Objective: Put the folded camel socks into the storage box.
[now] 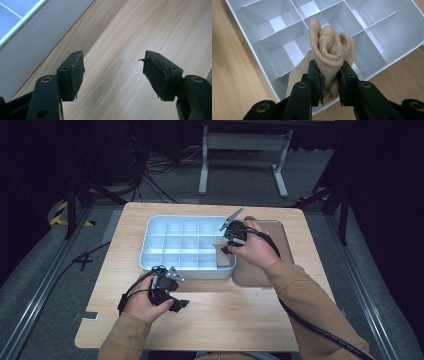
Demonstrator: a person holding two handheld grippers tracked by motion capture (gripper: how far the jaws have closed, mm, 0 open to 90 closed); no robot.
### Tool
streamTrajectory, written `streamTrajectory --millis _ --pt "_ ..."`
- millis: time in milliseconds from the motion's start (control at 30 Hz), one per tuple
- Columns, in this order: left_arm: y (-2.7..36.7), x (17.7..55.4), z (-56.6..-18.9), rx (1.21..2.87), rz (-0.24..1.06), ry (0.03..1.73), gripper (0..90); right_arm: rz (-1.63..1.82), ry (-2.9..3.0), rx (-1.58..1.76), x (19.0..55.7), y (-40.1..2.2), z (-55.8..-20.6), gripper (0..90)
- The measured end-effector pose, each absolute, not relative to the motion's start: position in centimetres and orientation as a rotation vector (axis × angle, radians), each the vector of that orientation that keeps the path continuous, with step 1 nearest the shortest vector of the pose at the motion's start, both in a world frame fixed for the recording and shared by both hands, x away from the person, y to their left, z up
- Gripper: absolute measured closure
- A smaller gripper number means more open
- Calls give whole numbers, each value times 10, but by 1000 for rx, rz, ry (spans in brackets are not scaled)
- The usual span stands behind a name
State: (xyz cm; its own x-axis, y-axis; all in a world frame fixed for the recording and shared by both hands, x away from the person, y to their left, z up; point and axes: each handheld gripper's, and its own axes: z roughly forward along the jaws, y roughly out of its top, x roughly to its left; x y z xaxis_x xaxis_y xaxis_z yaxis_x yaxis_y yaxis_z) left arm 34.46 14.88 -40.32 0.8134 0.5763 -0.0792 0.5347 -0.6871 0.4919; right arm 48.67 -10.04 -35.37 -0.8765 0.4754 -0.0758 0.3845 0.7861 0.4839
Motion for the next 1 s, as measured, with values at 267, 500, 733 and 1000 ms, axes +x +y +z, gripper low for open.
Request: streamTrajectory --millis 267,500,733,1000 --pt "156 341 -404 2482 120 849 339 584 2792 644 488 -91 -361 746" --pt "157 340 -405 2489 122 862 337 478 2826 670 487 -86 -372 748" --pt "156 341 -406 2499 114 855 337 392 2853 652 486 -80 -380 752" --pt "154 342 -407 2502 116 850 337 315 2890 634 485 -74 -388 756"
